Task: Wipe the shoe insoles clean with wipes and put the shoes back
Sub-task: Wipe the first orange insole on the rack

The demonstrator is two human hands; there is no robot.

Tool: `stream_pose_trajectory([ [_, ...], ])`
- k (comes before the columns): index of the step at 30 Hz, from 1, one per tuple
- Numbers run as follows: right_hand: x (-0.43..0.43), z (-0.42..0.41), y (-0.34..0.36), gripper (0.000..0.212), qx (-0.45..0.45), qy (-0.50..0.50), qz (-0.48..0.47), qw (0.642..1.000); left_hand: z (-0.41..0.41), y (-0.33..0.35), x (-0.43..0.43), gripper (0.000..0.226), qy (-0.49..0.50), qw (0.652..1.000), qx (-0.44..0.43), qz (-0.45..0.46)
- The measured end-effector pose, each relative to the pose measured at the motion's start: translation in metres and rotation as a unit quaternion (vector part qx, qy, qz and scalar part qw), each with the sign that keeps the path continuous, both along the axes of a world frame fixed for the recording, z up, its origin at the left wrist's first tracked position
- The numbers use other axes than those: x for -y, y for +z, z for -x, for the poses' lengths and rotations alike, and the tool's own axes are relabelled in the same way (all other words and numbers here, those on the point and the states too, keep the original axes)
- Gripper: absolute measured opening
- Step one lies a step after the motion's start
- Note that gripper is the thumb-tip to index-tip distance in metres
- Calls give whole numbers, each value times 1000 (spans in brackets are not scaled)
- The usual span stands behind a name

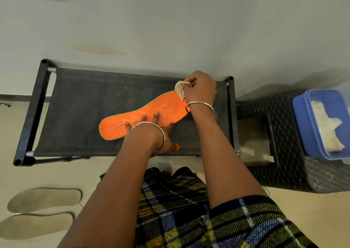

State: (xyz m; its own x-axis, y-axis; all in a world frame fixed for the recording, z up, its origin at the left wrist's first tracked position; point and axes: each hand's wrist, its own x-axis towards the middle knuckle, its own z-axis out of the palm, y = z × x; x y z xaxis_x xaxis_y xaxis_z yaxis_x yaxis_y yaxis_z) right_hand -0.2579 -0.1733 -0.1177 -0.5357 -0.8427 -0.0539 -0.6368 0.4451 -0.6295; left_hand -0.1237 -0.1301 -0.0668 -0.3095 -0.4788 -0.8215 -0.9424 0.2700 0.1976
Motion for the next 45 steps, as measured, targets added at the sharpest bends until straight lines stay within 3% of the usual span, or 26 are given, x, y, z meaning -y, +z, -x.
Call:
stream_pose_trajectory([
  [3, 2, 1, 3, 9, -13, 17, 30, 999, 2, 7, 2, 78, -49, 998, 41, -18],
  [5, 2, 1, 2, 11, -11, 88, -57, 994, 0, 2, 3, 70, -43, 999, 20, 14],
  [7, 0, -2, -1, 18, -25, 155, -185, 970, -2, -4, 2, 77, -43, 998, 39, -19],
  [13, -1, -7, 2, 59, -43, 157, -370, 915, -14, -42, -2, 85, -48, 996, 58, -45],
  [16, -2, -4, 8, 72, -9, 179, -436, 882, -14, -43, 1, 86, -49, 997, 51, -28],
  [18, 1, 2, 12, 65, 13, 180, -438, 881, -13, -47, 1, 85, -63, 995, 64, -42],
  [20, 4, 9, 15, 47, 32, 147, -391, 908, -13, -45, 2, 84, -59, 995, 63, -44],
  [23, 7, 14, 20, 21, 14, 91, -211, 973, -11, -42, 2, 83, -49, 996, 63, -46],
  [25, 6, 10, 21, 18, -5, 84, -123, 989, -13, -43, 1, 83, -50, 994, 80, -53],
  [27, 6, 7, 14, 20, -31, 112, -159, 980, -11, -35, 1, 84, -36, 995, 73, -49],
  [30, 5, 5, 2, 37, -36, 154, -278, 947, 0, 10, 4, 72, 67, 996, -54, -3],
  [32, 5, 7, -1, 47, -29, 160, -291, 943, 4, 14, 8, 63, 88, 991, -94, 31],
  [34, 3, 6, -1, 44, -22, 174, -304, 936, -7, -8, 3, 84, 5, 1000, -14, -24],
  [36, -1, 2, 0, 45, -10, 197, -341, 919, -15, -36, 0, 86, -51, 995, 72, -54],
  [39, -2, -2, 2, 48, -8, 193, -365, 911, -17, -46, 2, 85, -53, 996, 57, -51],
  [45, -4, 17, 7, 35, -53, 28, -281, 958, -19, -50, 4, 83, -64, 995, 63, -44],
])
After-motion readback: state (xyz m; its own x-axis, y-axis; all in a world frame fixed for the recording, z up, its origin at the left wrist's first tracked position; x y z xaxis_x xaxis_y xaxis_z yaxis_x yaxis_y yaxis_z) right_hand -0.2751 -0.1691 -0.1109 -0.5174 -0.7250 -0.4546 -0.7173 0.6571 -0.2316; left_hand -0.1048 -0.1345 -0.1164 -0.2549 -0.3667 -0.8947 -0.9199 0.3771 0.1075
